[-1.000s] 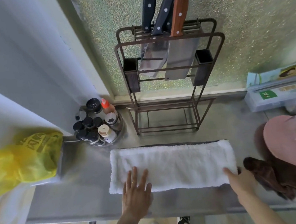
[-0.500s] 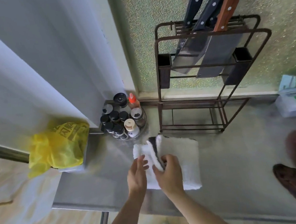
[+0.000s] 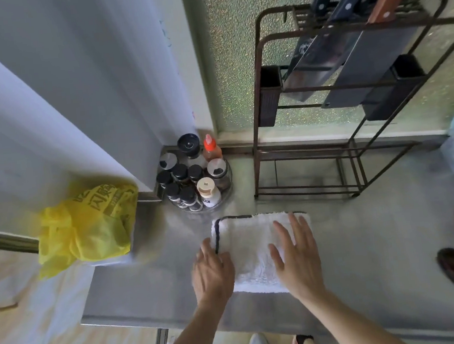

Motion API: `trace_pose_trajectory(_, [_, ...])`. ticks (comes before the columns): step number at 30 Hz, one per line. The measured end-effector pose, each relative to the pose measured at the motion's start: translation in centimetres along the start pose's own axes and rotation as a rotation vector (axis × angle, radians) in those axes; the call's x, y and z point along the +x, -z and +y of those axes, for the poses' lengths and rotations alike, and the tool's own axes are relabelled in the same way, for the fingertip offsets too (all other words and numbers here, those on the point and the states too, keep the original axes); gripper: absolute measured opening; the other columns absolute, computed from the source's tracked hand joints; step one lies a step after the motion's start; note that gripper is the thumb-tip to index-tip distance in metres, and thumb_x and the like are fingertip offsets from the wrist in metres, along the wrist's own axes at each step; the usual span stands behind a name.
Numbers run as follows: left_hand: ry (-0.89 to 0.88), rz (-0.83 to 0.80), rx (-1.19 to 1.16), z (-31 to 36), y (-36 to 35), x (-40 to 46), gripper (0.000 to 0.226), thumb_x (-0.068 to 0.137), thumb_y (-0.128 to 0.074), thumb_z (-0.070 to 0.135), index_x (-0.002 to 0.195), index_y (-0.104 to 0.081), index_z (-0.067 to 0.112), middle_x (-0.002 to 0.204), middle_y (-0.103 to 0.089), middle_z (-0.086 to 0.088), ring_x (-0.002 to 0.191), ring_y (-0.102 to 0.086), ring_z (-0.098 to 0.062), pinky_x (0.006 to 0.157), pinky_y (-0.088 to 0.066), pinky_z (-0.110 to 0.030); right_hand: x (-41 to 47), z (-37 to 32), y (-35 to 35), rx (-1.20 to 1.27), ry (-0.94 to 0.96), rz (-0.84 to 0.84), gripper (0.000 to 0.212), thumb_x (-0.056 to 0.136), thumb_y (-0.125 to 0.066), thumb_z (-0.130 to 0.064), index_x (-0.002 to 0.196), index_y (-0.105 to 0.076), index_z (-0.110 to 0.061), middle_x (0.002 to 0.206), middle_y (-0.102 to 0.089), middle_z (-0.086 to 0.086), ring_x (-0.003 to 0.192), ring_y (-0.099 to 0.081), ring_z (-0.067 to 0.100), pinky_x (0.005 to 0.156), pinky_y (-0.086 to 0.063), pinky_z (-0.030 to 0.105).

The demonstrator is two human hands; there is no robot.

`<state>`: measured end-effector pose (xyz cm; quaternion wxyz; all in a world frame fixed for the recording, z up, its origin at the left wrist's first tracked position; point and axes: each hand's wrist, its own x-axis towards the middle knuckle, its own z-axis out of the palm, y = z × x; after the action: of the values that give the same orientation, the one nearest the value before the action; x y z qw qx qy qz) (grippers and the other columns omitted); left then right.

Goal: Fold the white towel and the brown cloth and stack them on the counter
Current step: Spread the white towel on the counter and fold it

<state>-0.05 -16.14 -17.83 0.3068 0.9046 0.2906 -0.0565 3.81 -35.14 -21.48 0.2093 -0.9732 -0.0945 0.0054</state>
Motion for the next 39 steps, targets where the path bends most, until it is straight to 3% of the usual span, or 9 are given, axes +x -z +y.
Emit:
trace_pose_trajectory(3, [-0.396, 0.088, 0.341, 0.4, -0.9, 0.4, 0.059, 0.095, -0.047, 0.025, 0.151, -0.031, 0.018, 0.151, -0.040, -0.012, 0.139, -0.036, -0.033, 0.111, -0.038, -0.046, 0.8, 0.8, -0.8, -0.107, 0.071, -0.133, 0.063, 0.099, -0.038, -0.055, 0.154, -0.027, -0.028, 0.166, -0.013, 0.014, 0.153, -0.007, 0.037, 0.121, -0.019, 0.053])
trace_pose_trajectory(6, [-0.705, -0.094, 0.560, 0.9, -2.5, 1.6, 0.069, 0.099, -0.045, 0.031, 0.157, -0.007, 0.034, 0.167, -0.007, -0.011, 0.153, -0.002, -0.033, 0.123, -0.019, -0.053, 0.8, 1.0, -1.5, -0.166, 0.112, -0.221, 0.071, 0.096, -0.029, -0.066, 0.157, -0.012, -0.034, 0.167, -0.003, 0.012, 0.153, 0.003, 0.036, 0.121, -0.015, 0.058])
trace_pose_trajectory(11, [-0.626, -0.143, 0.620, -1.3, -4.6, 2.6, 0.060, 0.103, -0.029, 0.051, 0.154, 0.002, 0.045, 0.166, 0.006, -0.014, 0.153, 0.008, -0.033, 0.120, -0.018, -0.058, 0.0, 2.1, -2.1, -0.198, 0.158, -0.274, 0.077, 0.093, -0.031, -0.072, 0.157, -0.006, -0.036, 0.168, 0.003, 0.008, 0.153, 0.007, 0.034, 0.120, -0.016, 0.059])
trace_pose_trajectory(21, [-0.609, -0.129, 0.640, -1.2, -4.8, 2.6, 0.061, 0.101, -0.026, 0.057, 0.154, 0.002, 0.046, 0.166, 0.010, -0.016, 0.152, 0.011, -0.034, 0.119, -0.016, -0.062, 0.1, 2.2, -1.7, -0.123, 0.153, -0.265, 0.080, 0.093, -0.032, -0.072, 0.157, -0.004, -0.034, 0.168, 0.004, 0.009, 0.154, 0.007, 0.031, 0.122, -0.013, 0.057])
trace_pose_trajectory(23, [-0.596, -0.113, 0.617, -0.8, -4.1, 1.8, 0.062, 0.100, -0.028, 0.059, 0.154, 0.000, 0.045, 0.166, 0.009, -0.016, 0.152, 0.011, -0.035, 0.120, -0.017, -0.060, -0.4, 2.3, -0.8, -0.060, 0.057, -0.196, 0.078, 0.094, -0.038, -0.066, 0.157, -0.010, -0.030, 0.167, -0.003, 0.014, 0.154, 0.001, 0.032, 0.123, -0.012, 0.052])
trace_pose_trajectory(26, [-0.528, -0.058, 0.518, -1.0, -3.2, -0.2, 0.065, 0.099, -0.036, 0.057, 0.155, -0.004, 0.044, 0.166, 0.009, -0.017, 0.152, 0.009, -0.037, 0.122, -0.016, -0.055, -1.6, 2.7, 0.6, 0.062, -0.191, -0.008, 0.072, 0.095, -0.050, -0.051, 0.154, -0.027, -0.018, 0.155, -0.036, 0.019, 0.143, -0.034, 0.035, 0.117, -0.032, 0.045])
trace_pose_trajectory(30, [-0.335, -0.056, 0.275, -1.9, -3.5, -2.0, 0.064, 0.099, -0.040, 0.055, 0.154, -0.008, 0.046, 0.165, 0.019, -0.008, 0.153, -0.004, -0.037, 0.112, -0.042, -0.051, -2.4, 3.1, 1.4, 0.347, -0.514, -0.012, 0.068, 0.091, -0.066, -0.032, 0.147, -0.032, -0.018, 0.129, -0.065, 0.009, 0.113, -0.061, 0.029, 0.096, -0.051, 0.044])
trace_pose_trajectory(34, [-0.344, -0.108, 0.198, -1.6, -4.8, -3.1, 0.063, 0.099, -0.036, 0.056, 0.154, -0.005, 0.047, 0.163, 0.027, -0.002, 0.151, -0.015, -0.036, 0.098, -0.054, -0.046, -2.4, 3.6, 2.9, 0.490, -0.711, -0.049, 0.054, 0.085, -0.070, -0.013, 0.134, -0.048, -0.016, 0.117, -0.072, 0.010, 0.101, -0.069, 0.030, 0.081, -0.050, 0.034])
trace_pose_trajectory(39, [-0.380, -0.159, 0.137, -0.2, -5.7, -4.4, 0.061, 0.099, -0.034, 0.054, 0.153, -0.008, 0.047, 0.165, 0.019, 0.000, 0.147, -0.027, -0.031, 0.089, -0.059, -0.039, -2.1, 4.4, 7.1, 0.534, -0.800, 0.022, 0.048, 0.083, -0.072, -0.014, 0.129, -0.057, -0.012, 0.110, -0.073, 0.009, 0.089, -0.067, 0.027, 0.078, -0.052, 0.034])
